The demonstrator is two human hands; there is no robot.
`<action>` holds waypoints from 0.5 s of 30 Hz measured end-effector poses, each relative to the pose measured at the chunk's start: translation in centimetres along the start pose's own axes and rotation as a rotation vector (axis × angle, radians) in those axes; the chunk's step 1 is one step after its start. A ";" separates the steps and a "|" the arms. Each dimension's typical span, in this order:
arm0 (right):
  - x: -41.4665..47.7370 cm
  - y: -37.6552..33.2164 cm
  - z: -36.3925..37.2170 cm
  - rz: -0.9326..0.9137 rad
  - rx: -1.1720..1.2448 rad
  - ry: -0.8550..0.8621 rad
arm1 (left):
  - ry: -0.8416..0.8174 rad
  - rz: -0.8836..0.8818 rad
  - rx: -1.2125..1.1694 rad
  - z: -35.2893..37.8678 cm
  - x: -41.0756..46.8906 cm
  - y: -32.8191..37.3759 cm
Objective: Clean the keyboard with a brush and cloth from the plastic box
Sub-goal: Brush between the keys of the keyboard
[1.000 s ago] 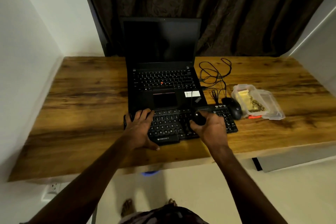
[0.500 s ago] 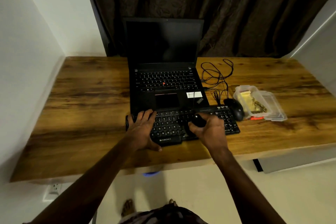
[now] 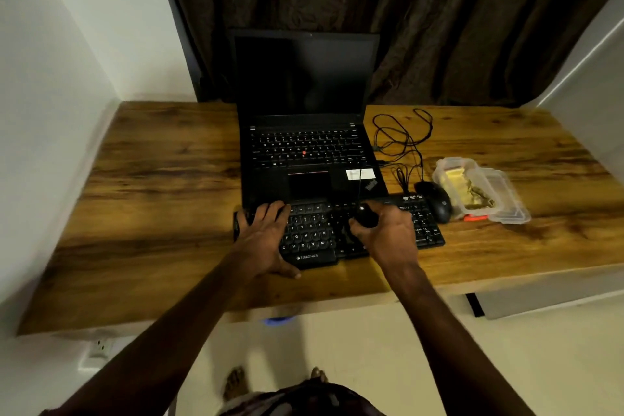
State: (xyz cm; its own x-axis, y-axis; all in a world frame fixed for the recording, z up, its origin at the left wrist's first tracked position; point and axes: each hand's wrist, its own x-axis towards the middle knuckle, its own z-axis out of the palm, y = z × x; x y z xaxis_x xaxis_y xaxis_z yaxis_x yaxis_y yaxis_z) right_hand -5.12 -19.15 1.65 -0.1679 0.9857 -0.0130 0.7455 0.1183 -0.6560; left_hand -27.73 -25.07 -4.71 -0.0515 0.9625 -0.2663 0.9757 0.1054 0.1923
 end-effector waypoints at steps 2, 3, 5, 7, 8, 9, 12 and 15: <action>-0.2 -0.2 0.2 -0.022 -0.006 -0.013 | 0.004 -0.004 0.014 0.1 0.1 0.0; -0.4 -0.5 0.6 -0.046 0.003 -0.036 | 0.003 -0.006 0.022 0.1 0.1 0.0; -1.1 -1.5 1.5 -0.085 0.026 -0.105 | -0.010 -0.007 0.030 0.0 0.2 0.0; -1.8 -2.8 2.7 -0.115 0.093 -0.185 | -0.017 -0.006 0.029 0.0 0.2 -0.1; -2.0 -3.3 3.3 -0.132 0.129 -0.215 | -0.017 -0.005 0.033 0.1 0.2 -0.1; -2.2 -3.7 3.9 -0.144 0.157 -0.238 | -0.016 -0.005 0.042 0.1 0.2 -0.1; -2.2 -3.7 4.6 -0.139 0.170 -0.245 | -0.019 -0.034 0.057 0.3 -0.1 -0.5; -1.4 -2.4 3.6 -0.057 0.145 -0.169 | -0.016 -0.063 0.034 0.4 -1.2 -2.1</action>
State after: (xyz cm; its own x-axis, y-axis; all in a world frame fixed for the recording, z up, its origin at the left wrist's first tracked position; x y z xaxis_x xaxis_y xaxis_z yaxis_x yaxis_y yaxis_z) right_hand -9.05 -21.25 0.54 -0.3217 0.9425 -0.0907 0.6332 0.1429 -0.7607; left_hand -29.64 -26.57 -5.19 -0.1101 0.9499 -0.2924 0.9772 0.1572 0.1428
